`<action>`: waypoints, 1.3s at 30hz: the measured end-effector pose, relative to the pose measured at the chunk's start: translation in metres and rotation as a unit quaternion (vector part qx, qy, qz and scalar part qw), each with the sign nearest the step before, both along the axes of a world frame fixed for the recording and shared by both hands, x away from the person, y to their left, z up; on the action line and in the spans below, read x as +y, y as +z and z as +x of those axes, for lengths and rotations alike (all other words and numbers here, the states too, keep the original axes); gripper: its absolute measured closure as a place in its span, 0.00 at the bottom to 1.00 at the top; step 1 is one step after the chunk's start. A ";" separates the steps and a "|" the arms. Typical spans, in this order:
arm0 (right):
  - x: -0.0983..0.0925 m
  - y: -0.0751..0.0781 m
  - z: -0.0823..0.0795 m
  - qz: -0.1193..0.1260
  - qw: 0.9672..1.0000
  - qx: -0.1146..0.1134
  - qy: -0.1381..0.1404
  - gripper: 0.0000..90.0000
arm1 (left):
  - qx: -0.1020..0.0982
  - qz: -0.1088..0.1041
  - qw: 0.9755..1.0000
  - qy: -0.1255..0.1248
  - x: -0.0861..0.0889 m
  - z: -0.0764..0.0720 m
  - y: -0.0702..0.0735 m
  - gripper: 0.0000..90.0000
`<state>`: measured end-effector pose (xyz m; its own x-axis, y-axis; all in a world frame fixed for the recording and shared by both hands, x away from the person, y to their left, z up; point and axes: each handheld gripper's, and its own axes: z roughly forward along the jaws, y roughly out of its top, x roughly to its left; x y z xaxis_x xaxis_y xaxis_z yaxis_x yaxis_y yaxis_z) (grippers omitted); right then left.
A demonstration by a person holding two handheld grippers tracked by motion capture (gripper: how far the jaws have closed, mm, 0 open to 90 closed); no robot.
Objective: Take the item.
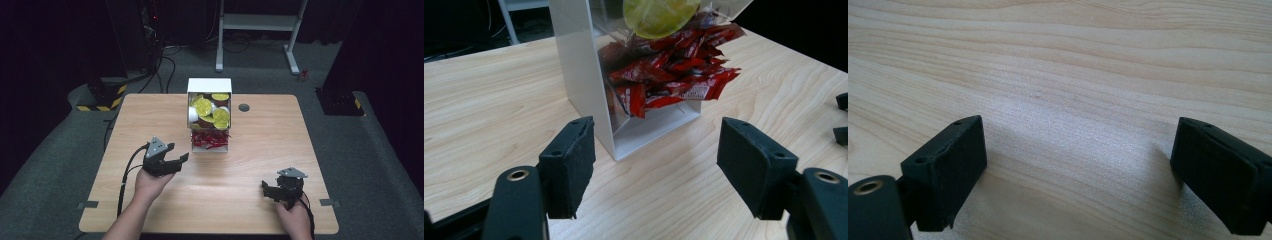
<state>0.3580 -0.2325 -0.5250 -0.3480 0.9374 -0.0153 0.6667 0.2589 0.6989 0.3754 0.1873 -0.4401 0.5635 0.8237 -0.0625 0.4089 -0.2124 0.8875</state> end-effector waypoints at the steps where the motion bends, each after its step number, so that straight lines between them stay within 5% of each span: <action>1: 0.000 0.000 0.000 0.000 1.000 0.000 0.000 0.09 | 0.000 0.000 1.000 0.001 -0.001 0.001 0.000 0.36; 19: 0.000 0.000 0.000 0.000 1.000 0.000 0.000 0.09 | 0.002 0.004 1.000 0.002 -0.012 0.015 0.003 0.37; 27: 0.000 0.000 0.000 0.000 1.000 0.000 0.000 0.09 | 0.004 -0.015 1.000 0.009 -0.012 0.022 0.005 0.38; 39: 0.000 0.000 0.000 0.000 1.000 0.000 0.000 0.09 | 0.000 -0.002 1.000 0.004 -0.021 0.031 0.002 0.38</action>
<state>0.3581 -0.2326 -0.5250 -0.3482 0.9373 -0.0151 0.6667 0.2589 0.6989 0.4063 0.1664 -0.4384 0.5574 0.8276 -0.0665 0.4109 -0.2053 0.8882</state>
